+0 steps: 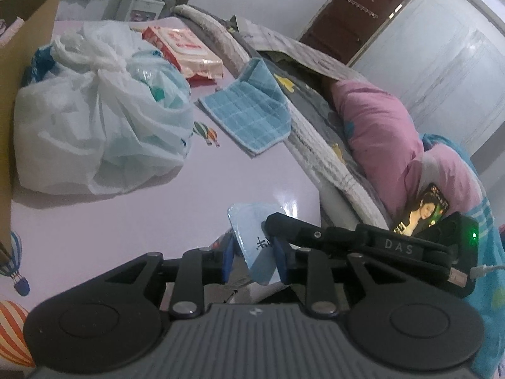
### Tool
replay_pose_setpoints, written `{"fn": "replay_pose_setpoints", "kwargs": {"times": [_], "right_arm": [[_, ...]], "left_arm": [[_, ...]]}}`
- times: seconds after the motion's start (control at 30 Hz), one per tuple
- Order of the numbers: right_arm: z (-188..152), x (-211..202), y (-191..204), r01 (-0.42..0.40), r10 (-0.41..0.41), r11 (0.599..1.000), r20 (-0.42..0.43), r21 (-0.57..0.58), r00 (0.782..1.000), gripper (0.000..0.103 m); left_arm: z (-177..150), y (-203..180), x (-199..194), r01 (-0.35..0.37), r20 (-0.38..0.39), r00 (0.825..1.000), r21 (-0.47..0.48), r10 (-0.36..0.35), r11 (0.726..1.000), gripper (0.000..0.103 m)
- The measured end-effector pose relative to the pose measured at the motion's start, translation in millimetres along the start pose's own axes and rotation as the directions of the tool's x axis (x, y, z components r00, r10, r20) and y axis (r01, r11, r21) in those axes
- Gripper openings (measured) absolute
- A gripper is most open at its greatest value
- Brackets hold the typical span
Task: Organize soft objects
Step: 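Carry the yogurt cup with the right tool toward the cardboard box, then lower the yogurt cup into the box and open the right tool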
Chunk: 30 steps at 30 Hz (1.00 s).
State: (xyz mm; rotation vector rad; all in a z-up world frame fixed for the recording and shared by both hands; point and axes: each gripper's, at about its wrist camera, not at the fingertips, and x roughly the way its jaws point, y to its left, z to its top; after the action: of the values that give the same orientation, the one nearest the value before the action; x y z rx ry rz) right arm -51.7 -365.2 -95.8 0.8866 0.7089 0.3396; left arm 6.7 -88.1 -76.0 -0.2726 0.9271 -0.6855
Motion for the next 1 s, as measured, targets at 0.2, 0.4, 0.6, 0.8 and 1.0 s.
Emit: {"fn": "replay_pose_setpoints", "kwargs": {"times": [0.2, 0.4, 0.6, 0.8, 1.0], "right_arm": [[13.3, 0.6, 24.4, -0.019, 0.020, 0.999, 0.022, -0.045, 1.000, 0.026], [35.7, 9.2, 78.4, -0.080, 0.084, 0.986, 0.025, -0.149, 0.996, 0.026], [52.0, 46.4, 167.3, -0.211, 0.211, 0.930, -0.035, -0.301, 0.977, 0.026], [48.9, 116.7, 237.3, -0.329, 0.283, 0.886, -0.183, -0.327, 0.942, 0.026], [28.7, 189.4, 267.5, -0.353, 0.250, 0.895, -0.350, -0.272, 0.903, 0.026]], "left_arm": [[15.0, -3.6, -19.8, 0.010, 0.057, 0.998, -0.007, -0.009, 1.000, 0.027], [38.9, -4.0, -68.9, 0.006, 0.172, 0.985, -0.025, -0.001, 1.000, 0.027], [66.1, 9.2, -146.0, -0.078, 0.319, 0.943, -0.062, 0.094, 0.995, 0.027], [81.5, 55.7, -210.3, -0.176, 0.378, 0.896, -0.181, 0.234, 0.968, 0.027], [74.7, 119.0, -230.1, -0.209, 0.342, 0.883, -0.326, 0.321, 0.922, 0.027]]}}
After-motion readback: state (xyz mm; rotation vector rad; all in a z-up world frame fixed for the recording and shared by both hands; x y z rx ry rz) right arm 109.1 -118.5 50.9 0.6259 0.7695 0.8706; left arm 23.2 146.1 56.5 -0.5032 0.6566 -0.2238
